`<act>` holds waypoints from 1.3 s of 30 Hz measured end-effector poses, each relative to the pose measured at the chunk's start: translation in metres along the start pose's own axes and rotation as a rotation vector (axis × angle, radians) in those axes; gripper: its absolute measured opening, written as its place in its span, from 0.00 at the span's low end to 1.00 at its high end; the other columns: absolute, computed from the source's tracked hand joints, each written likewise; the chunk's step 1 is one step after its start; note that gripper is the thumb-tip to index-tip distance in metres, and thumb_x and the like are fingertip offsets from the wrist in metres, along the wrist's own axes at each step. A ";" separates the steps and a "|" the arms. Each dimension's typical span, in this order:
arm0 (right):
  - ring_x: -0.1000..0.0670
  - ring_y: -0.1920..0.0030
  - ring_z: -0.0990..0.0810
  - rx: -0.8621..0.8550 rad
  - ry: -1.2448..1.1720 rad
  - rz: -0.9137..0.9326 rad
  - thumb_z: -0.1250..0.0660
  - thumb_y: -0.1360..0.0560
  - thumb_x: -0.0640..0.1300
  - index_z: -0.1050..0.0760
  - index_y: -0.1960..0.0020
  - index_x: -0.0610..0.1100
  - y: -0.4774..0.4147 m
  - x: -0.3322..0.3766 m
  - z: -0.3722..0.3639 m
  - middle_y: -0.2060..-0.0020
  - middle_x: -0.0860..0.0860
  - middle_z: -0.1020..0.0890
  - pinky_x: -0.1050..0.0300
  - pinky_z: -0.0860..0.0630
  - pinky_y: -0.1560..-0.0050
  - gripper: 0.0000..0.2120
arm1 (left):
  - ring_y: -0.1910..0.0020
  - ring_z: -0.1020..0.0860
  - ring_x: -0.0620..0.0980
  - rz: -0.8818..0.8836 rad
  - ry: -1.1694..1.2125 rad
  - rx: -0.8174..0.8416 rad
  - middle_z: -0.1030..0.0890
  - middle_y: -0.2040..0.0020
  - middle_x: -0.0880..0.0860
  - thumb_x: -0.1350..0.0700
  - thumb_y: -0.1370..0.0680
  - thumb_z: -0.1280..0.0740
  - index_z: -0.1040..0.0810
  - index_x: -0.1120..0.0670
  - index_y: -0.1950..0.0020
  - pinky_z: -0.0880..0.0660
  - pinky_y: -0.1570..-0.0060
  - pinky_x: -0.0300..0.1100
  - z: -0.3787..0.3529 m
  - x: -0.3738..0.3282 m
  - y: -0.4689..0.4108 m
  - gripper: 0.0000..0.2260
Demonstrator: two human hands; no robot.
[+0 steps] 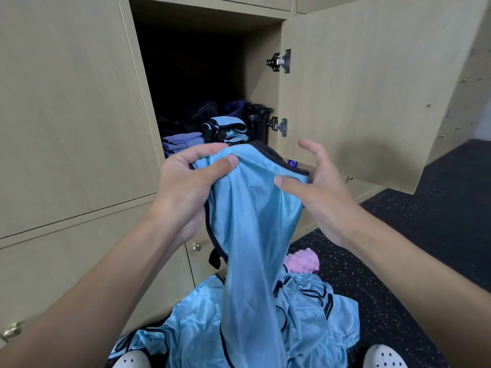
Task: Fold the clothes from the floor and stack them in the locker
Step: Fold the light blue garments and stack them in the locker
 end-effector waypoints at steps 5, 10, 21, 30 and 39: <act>0.48 0.44 0.17 -0.036 -0.023 -0.001 0.29 0.24 0.44 0.41 0.26 0.58 0.000 -0.008 -0.008 0.43 0.50 0.19 0.43 0.23 0.37 0.33 | 0.61 0.15 0.50 0.085 0.053 -0.044 0.13 0.57 0.56 0.65 0.26 0.26 0.18 0.59 0.48 0.18 0.60 0.41 0.008 0.004 -0.002 0.08; 0.66 0.38 0.30 0.055 0.114 0.169 0.26 0.26 0.43 0.49 0.23 0.64 0.007 0.016 -0.015 0.38 0.65 0.30 0.70 0.33 0.38 0.43 | 0.64 0.15 0.50 0.190 0.050 -0.096 0.13 0.58 0.56 0.64 0.27 0.25 0.18 0.60 0.47 0.18 0.64 0.42 0.018 0.016 -0.007 0.10; 0.59 0.38 0.23 0.201 0.145 0.215 0.21 0.31 0.43 0.29 0.34 0.59 0.026 0.020 -0.043 0.39 0.64 0.23 0.52 0.26 0.35 0.31 | 0.61 0.15 0.52 0.286 0.054 0.009 0.14 0.51 0.60 0.62 0.24 0.28 0.20 0.63 0.38 0.17 0.64 0.45 0.011 0.021 -0.005 0.15; 0.59 0.38 0.24 0.044 0.080 0.212 0.25 0.30 0.35 0.36 0.29 0.61 0.019 0.021 -0.038 0.37 0.64 0.27 0.53 0.24 0.37 0.39 | 0.50 0.15 0.52 0.276 0.158 0.054 0.14 0.48 0.55 0.60 0.25 0.27 0.32 0.57 0.27 0.18 0.55 0.47 0.002 0.026 -0.002 0.27; 0.76 0.49 0.28 -0.149 -0.071 0.166 0.25 0.29 0.36 0.39 0.28 0.61 0.003 0.021 -0.003 0.41 0.65 0.31 0.74 0.27 0.54 0.38 | 0.46 0.16 0.51 0.202 0.023 0.141 0.16 0.41 0.54 0.66 0.28 0.25 0.42 0.37 0.23 0.24 0.36 0.52 -0.018 0.043 0.020 0.44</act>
Point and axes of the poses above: each hand's wrist, its own y-axis away from the middle knuckle, its own z-axis out of the back of the hand, x = y × z, the point moved 8 cm from there along -y, towards the middle knuckle
